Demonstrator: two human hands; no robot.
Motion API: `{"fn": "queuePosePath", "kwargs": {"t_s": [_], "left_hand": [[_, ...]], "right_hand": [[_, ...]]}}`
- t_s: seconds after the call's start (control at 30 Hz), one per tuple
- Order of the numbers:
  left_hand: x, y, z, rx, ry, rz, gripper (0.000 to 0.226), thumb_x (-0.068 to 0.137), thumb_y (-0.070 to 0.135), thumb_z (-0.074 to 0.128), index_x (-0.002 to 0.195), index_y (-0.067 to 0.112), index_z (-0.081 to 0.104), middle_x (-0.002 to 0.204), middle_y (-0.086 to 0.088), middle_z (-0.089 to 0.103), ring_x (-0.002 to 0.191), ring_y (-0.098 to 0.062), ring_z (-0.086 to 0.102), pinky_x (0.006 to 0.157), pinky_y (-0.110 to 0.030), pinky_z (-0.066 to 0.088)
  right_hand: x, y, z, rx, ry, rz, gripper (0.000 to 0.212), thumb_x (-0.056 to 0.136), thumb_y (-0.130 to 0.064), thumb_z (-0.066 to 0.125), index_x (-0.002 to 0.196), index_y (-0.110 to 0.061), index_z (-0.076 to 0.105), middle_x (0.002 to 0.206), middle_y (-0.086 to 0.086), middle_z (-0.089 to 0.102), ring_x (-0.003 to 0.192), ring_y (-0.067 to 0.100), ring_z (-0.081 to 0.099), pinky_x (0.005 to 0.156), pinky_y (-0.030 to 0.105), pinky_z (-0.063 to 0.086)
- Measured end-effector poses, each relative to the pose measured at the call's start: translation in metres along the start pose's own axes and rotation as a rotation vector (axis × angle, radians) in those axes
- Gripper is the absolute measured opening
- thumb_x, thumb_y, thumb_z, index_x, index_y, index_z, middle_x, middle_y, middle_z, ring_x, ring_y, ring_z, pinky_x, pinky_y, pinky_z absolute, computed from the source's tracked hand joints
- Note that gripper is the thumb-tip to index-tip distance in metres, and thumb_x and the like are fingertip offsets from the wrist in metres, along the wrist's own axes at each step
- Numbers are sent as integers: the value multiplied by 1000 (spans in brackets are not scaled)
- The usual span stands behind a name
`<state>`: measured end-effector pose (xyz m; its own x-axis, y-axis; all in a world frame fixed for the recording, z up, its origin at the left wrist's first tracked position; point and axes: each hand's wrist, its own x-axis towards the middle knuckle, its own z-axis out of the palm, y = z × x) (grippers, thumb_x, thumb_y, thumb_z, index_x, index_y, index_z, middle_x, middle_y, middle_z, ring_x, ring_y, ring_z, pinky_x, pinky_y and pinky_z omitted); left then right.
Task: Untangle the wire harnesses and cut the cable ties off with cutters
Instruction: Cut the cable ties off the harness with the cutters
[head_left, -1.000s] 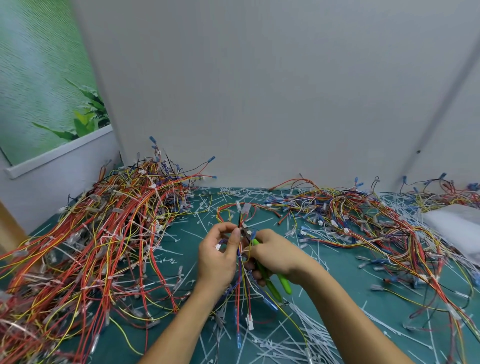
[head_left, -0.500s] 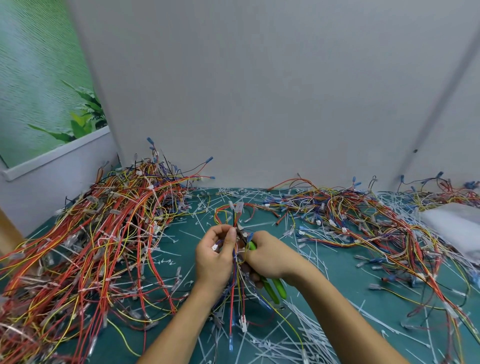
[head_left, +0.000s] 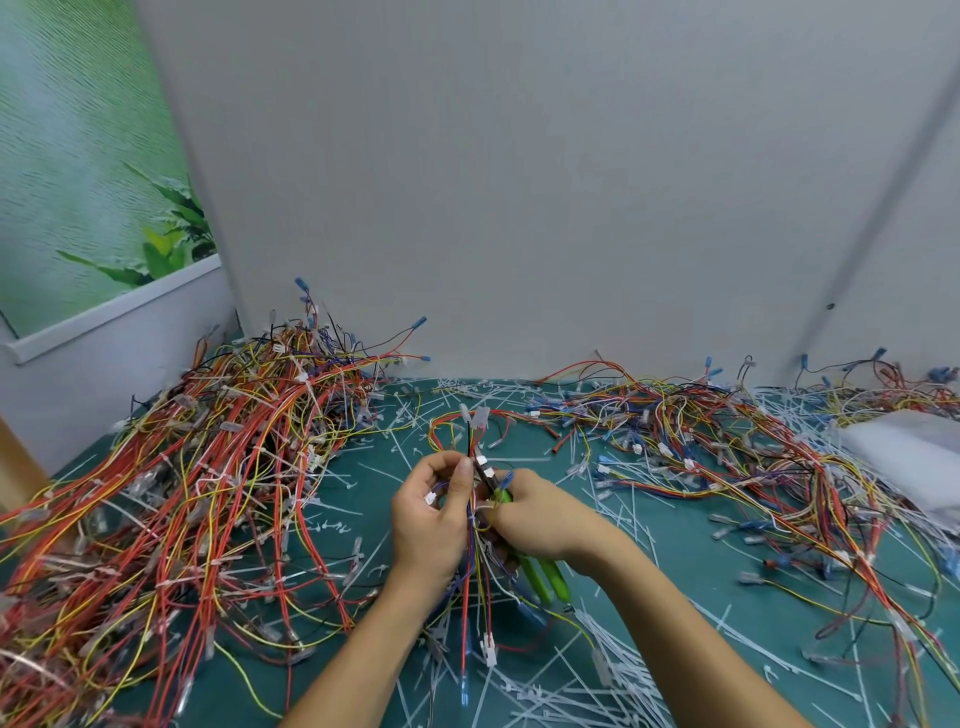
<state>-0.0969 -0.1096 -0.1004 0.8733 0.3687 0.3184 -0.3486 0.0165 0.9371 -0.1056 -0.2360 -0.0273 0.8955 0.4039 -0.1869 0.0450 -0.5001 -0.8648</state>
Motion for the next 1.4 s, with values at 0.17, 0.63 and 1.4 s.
{"fn": "queuePosePath", "kwargs": {"t_s": [0.17, 0.63, 1.4], "left_hand": [[-1, 1, 0, -1, 8, -1, 10, 95, 11, 67, 91, 20, 69, 81, 6, 71, 77, -2, 64, 72, -18, 51], [7, 7, 6, -347, 164, -257, 9, 103, 13, 53, 96, 18, 56, 78, 6, 62, 68, -14, 51, 58, -34, 53], [1, 28, -5, -866, -276, -717, 47, 95, 48, 58, 120, 9, 65, 133, -18, 65, 118, -30, 67, 84, -43, 57]], "right_hand": [[1, 2, 5, -105, 68, -37, 23, 101, -20, 45, 83, -10, 58, 62, 6, 56, 52, 25, 60, 51, 39, 58], [6, 7, -55, 940, 83, 3, 14, 104, -16, 47, 99, -8, 58, 61, 1, 41, 46, 14, 39, 48, 28, 43], [6, 7, -56, 970, 150, -204, 11, 97, -16, 55, 90, -9, 59, 69, -1, 30, 55, 13, 33, 55, 30, 36]]}}
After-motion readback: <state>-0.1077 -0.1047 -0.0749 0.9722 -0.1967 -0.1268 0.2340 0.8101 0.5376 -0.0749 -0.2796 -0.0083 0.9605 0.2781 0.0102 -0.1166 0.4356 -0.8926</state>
